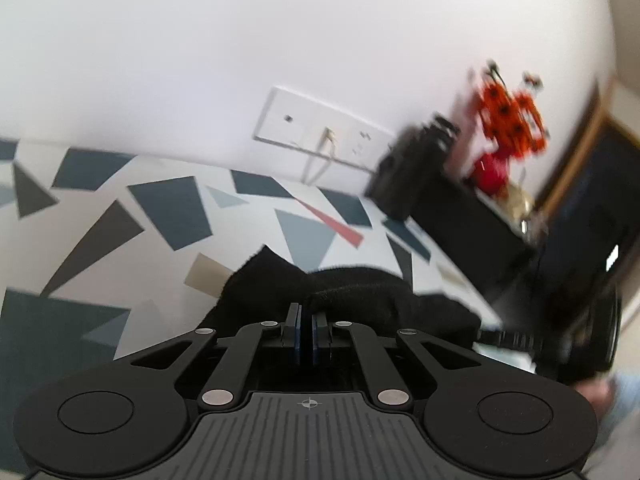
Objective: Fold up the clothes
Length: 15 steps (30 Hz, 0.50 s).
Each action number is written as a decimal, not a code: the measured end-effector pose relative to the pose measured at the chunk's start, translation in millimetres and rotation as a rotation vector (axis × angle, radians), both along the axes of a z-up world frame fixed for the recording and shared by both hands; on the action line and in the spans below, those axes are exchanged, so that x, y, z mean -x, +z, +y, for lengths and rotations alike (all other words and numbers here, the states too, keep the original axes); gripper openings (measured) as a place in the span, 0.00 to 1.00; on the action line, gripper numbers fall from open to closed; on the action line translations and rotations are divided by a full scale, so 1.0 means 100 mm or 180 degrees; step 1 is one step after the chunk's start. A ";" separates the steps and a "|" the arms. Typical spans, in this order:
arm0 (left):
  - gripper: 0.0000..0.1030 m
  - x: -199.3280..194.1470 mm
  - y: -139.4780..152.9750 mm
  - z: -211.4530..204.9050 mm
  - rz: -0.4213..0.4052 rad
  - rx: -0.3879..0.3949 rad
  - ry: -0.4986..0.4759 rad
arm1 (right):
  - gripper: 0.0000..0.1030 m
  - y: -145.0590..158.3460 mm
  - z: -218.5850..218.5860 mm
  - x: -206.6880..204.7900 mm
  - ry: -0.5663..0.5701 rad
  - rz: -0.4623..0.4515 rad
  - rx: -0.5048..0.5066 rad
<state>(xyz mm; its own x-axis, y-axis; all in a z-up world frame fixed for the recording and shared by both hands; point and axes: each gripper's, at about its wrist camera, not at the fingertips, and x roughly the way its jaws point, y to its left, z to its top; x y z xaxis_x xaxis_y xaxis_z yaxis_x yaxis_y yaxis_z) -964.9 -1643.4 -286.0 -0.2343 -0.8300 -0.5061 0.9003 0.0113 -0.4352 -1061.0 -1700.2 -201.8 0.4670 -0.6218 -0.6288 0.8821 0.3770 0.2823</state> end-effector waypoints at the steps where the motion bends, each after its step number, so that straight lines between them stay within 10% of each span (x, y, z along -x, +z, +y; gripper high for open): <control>1: 0.04 -0.03 0.01 0.01 0.0054 0.0012 0.0049 | 0.59 0.01 0.02 -0.01 0.0063 0.0040 0.0051; 15: 0.04 -0.10 0.33 0.11 -0.0099 0.0241 0.0163 | 0.71 0.04 0.08 -0.27 0.0462 0.0444 0.0579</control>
<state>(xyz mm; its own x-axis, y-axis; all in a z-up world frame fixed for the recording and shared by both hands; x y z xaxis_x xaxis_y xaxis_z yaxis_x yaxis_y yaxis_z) -955.3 -1632.9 -253.2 -0.1756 -0.8767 -0.4478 0.9124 0.0258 -0.4084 -1034.2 -1692.0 -197.5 0.4761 -0.6632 -0.5775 0.8408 0.5358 0.0779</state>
